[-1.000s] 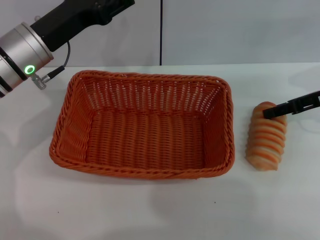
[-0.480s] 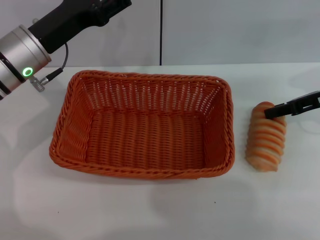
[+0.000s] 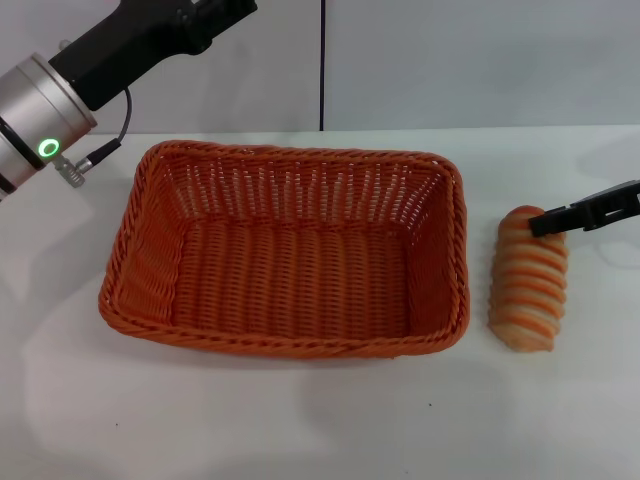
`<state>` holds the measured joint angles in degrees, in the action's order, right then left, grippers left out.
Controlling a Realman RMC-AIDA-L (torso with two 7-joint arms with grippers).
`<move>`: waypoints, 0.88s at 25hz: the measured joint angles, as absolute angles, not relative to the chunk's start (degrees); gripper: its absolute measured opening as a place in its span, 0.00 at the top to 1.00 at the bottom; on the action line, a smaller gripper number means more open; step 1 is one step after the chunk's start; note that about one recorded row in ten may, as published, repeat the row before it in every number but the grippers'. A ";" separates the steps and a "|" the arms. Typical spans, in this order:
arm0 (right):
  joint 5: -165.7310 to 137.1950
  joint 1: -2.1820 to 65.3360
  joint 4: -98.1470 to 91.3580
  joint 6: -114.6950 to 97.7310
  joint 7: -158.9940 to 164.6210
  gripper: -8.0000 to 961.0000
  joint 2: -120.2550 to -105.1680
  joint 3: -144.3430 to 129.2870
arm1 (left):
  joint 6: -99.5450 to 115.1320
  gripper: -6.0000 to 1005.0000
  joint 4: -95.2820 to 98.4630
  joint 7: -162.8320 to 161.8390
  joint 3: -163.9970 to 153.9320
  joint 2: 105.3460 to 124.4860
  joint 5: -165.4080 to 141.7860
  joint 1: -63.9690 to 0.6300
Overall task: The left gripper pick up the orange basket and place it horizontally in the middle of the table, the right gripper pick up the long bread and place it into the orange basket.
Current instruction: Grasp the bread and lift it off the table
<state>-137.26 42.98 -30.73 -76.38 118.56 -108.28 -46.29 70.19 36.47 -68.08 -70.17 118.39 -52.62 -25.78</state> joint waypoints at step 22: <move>-137.19 42.97 -30.74 -76.59 118.56 0.82 -108.62 -46.32 | 71.42 0.19 36.36 -68.30 -70.13 118.35 -51.84 -25.04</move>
<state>-137.19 42.97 -30.74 -76.59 118.56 -108.62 -46.32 71.42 36.36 -68.30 -70.13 118.35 -51.84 -25.04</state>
